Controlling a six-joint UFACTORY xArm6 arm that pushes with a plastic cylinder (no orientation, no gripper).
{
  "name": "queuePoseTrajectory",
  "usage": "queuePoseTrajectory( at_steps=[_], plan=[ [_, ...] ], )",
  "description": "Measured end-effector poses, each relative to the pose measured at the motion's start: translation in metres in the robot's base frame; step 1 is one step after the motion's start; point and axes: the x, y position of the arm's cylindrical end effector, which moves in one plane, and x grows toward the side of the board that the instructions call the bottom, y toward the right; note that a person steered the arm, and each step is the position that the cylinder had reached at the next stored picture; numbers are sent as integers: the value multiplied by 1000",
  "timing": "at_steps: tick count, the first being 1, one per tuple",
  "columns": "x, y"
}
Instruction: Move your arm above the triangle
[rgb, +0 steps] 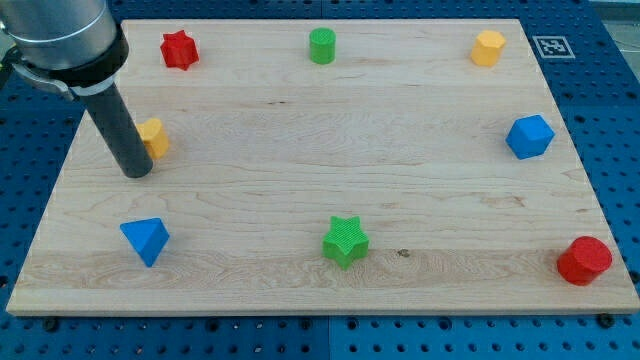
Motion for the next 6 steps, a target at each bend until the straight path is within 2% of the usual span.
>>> queuePoseTrajectory(
  at_steps=[1, 3, 5, 6],
  plan=[
    [0, 34],
    [22, 50],
    [33, -1],
    [59, -5]
  ],
)
